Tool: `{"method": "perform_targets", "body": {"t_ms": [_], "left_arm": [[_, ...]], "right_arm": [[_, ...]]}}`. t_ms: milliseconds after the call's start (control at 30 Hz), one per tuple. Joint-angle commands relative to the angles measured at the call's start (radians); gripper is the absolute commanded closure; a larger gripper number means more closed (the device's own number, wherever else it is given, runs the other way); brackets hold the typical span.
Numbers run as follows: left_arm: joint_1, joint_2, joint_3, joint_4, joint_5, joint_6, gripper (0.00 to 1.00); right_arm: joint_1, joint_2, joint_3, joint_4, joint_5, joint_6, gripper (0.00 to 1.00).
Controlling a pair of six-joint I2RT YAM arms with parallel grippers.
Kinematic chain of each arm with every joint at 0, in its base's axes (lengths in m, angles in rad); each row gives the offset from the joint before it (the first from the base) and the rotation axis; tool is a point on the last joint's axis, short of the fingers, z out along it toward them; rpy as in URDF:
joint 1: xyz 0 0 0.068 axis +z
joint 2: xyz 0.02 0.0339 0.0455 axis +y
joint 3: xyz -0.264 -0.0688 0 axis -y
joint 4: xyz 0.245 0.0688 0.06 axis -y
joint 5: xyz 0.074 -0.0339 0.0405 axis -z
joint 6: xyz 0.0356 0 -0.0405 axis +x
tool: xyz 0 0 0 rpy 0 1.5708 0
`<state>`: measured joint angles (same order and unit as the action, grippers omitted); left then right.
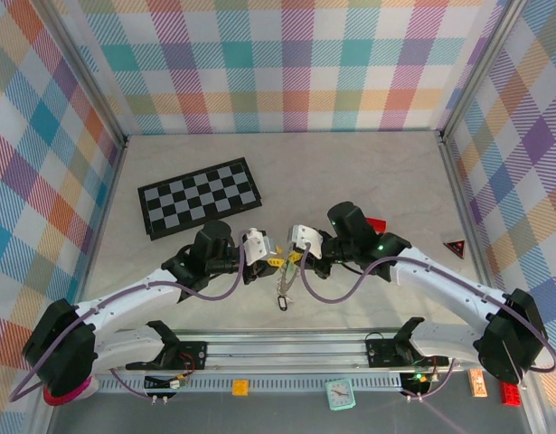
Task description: Put the keys on the keyring
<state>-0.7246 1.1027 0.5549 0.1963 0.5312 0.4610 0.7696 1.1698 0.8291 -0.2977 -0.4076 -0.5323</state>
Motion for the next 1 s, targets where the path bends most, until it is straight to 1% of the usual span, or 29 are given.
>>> {"method": "perform_targets", "body": {"t_ms": [0, 167, 267, 367, 433, 467, 500, 533, 600, 700, 833, 967], "left_arm": [[-0.010, -0.011, 0.036, -0.044, 0.033, 0.039, 0.74], [-0.009, -0.002, 0.048, -0.031, 0.041, 0.042, 0.76], [-0.010, 0.003, 0.055, -0.033, 0.046, 0.045, 0.80], [-0.009, 0.005, 0.059, -0.037, 0.047, 0.050, 0.90], [-0.010, 0.004, 0.056, -0.038, 0.052, 0.053, 0.99], [-0.010, 0.003, 0.055, -0.038, 0.056, 0.054, 1.00], [-0.010, 0.001, 0.052, -0.036, 0.059, 0.054, 1.00], [-0.010, -0.001, 0.046, -0.030, 0.065, 0.053, 1.00], [-0.010, -0.009, 0.024, 0.004, 0.075, 0.044, 1.00], [-0.009, -0.015, -0.010, 0.081, 0.099, 0.023, 1.00], [-0.010, -0.014, -0.039, 0.163, 0.127, -0.006, 1.00], [-0.010, -0.015, -0.059, 0.213, 0.151, -0.025, 1.00]], "right_arm": [[0.014, 0.019, 0.066, -0.054, -0.005, -0.037, 1.00], [0.042, 0.054, 0.115, -0.103, 0.011, -0.050, 1.00], [0.055, 0.067, 0.134, -0.123, 0.022, -0.059, 1.00], [0.063, 0.072, 0.144, -0.138, 0.027, -0.065, 1.00], [0.063, 0.058, 0.132, -0.116, 0.021, -0.052, 1.00], [0.063, 0.046, 0.119, -0.097, 0.019, -0.042, 0.96], [0.057, 0.030, 0.099, -0.069, 0.012, -0.026, 0.86], [0.046, 0.008, 0.073, -0.034, -0.004, -0.013, 0.80], [0.007, -0.029, 0.016, 0.037, -0.058, 0.031, 0.73], [-0.041, -0.062, -0.052, 0.125, -0.128, 0.085, 0.70], [-0.044, -0.069, -0.100, 0.184, -0.159, 0.098, 0.69], [-0.044, -0.055, -0.114, 0.206, -0.157, 0.100, 0.69]]}}
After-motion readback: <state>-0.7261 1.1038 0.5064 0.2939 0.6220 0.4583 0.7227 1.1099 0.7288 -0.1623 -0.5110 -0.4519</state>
